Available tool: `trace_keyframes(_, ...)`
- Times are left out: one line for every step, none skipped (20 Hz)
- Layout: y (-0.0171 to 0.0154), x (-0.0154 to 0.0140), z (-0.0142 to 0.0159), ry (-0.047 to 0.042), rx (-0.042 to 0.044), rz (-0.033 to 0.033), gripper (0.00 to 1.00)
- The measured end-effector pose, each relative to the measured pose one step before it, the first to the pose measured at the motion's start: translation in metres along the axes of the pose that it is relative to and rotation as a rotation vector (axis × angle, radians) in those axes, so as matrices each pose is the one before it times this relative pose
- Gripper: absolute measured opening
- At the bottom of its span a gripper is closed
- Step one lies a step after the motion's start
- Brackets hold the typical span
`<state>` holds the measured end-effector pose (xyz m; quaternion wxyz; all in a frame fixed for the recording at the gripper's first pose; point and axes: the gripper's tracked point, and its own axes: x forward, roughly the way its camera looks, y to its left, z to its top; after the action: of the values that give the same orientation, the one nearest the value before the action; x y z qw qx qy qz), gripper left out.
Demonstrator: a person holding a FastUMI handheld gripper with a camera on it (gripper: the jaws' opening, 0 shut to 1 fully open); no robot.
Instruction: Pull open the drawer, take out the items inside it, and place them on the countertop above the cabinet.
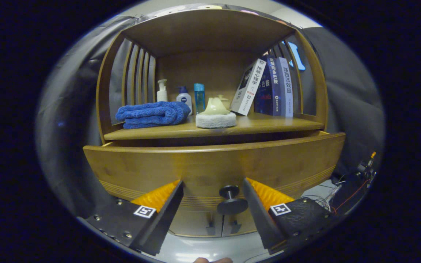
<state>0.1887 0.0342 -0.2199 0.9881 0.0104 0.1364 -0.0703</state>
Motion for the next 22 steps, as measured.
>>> trace_keyframes(0.0003, 0.00298, 0.00055, -0.00148, 0.00288, 0.00254, 0.98)
trace_keyframes(0.00047, 0.00409, 0.00126, 0.00018, 0.002, 0.0007, 0.98)
trace_keyframes(-0.00027, 0.00302, 0.00018, -0.00122, -0.00163, -0.00005, 0.98)
trace_keyframes(0.00027, 0.00419, 0.00154, 0.00153, -0.00253, -0.00034, 0.98)
trace_keyframes(0.00087, 0.00346, 0.00018, 0.00117, -0.00094, 0.00001, 0.98)
trace_keyframes(0.00009, 0.00334, 0.00136, -0.00085, 0.0001, 0.0004, 0.98)
trace_keyframes(-0.00002, 0.00358, 0.00035, -0.00047, 0.0008, 0.00022, 0.98)
trace_keyframes(-0.00002, 0.00264, 0.00052, -0.00202, 0.00067, 0.00001, 0.98)
trace_keyframes(0.00063, 0.00211, 0.00048, 0.00179, -0.00019, 0.00025, 0.98)
trace_keyframes(-0.00003, 0.00192, 0.00108, -0.00194, -0.00044, 0.00018, 0.98)
trace_keyframes(0.00014, 0.00283, 0.0, 0.00127, -0.00001, -0.00002, 0.98)
trace_keyframes(-0.00006, 0.00149, 0.00115, -0.00065, -0.00072, -0.00044, 0.98)
trace_keyframes(0.00047, 0.00216, -0.00026, 0.00109, -0.00192, -0.00059, 0.98)
trace_keyframes(0.00057, 0.00135, 0.00106, -0.0003, -0.00181, -0.0019, 0.98)
trace_keyframes(0.00004, 0.00165, 0.00083, 0.0007, -0.00106, -0.00266, 0.98)
trace_keyframes(-0.00011, 0.00204, 0.00038, 0.00125, -0.00025, -0.0022, 0.98)
trace_keyframes(0.00073, 0.00134, -0.00109, 0.00254, -0.00198, 0.00092, 0.98)
trace_keyframes(0.00044, -0.00136, 0.00176, -0.00384, -0.00511, 0.00346, 0.98)
trace_keyframes(0.00024, 0.00243, 0.00025, -0.00156, 0.00042, 0.00052, 0.97)
trace_keyframes(-0.00042, 0.00068, -0.00029, -0.00431, 0.00531, 0.00036, 0.97)
trace_keyframes(0.00023, -0.00067, 0.00026, -0.00433, 0.00572, 0.00261, 0.97)
trace_keyframes(0.00057, -0.00165, 0.00236, -0.00668, 0.01379, 0.00326, 0.97)
